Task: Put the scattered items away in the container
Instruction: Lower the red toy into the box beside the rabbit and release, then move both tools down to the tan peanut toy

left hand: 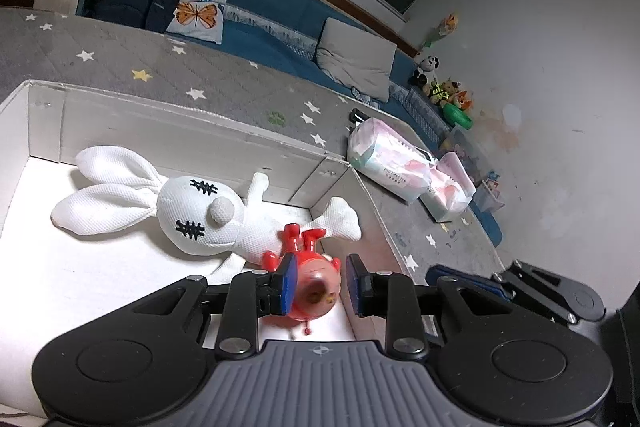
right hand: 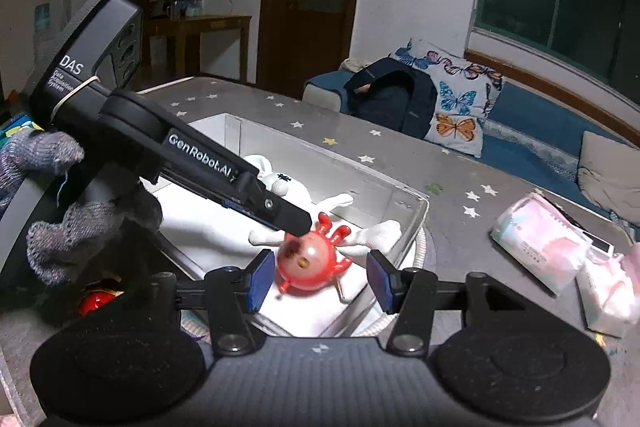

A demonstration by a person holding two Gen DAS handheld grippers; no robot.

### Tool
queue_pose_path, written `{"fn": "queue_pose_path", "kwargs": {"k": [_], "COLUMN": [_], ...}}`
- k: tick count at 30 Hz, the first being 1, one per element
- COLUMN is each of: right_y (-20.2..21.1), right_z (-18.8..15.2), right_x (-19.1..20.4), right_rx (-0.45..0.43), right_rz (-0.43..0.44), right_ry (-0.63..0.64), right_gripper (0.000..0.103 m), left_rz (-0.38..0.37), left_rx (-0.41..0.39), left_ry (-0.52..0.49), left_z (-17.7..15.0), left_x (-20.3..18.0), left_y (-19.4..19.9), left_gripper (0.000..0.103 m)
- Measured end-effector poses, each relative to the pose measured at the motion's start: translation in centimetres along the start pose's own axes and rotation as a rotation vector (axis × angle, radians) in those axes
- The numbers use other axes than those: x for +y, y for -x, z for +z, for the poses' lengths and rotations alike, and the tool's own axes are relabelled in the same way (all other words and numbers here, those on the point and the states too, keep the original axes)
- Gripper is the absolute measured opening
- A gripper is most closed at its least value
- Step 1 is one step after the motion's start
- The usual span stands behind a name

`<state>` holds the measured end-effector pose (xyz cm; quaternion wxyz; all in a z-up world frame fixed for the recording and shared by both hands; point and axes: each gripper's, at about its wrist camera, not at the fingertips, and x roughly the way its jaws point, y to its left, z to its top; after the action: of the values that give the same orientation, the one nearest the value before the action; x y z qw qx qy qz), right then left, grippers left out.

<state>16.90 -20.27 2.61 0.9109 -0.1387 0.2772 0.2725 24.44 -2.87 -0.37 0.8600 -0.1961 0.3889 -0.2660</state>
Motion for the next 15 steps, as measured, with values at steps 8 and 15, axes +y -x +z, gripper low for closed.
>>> {"fn": "queue_pose_path", "kwargs": {"k": [8,15], "right_y": [1.4,3.3], "right_z": [-1.3,-3.0], "right_x": [-0.1,0.3], "right_rx": [-0.014,-0.04], "right_rz": [-0.015,-0.026], "right_ry": [-0.027,-0.052], "right_gripper": [0.052,0.052], "left_rz": [0.001,-0.006], "left_rx": [-0.006,-0.041], "left_ry": [-0.006,-0.021], "left_z": [-0.4,-1.3], "left_x": [-0.6,-1.5], "left_y": [0.6,2.4], "left_gripper": [0.029,0.029]}}
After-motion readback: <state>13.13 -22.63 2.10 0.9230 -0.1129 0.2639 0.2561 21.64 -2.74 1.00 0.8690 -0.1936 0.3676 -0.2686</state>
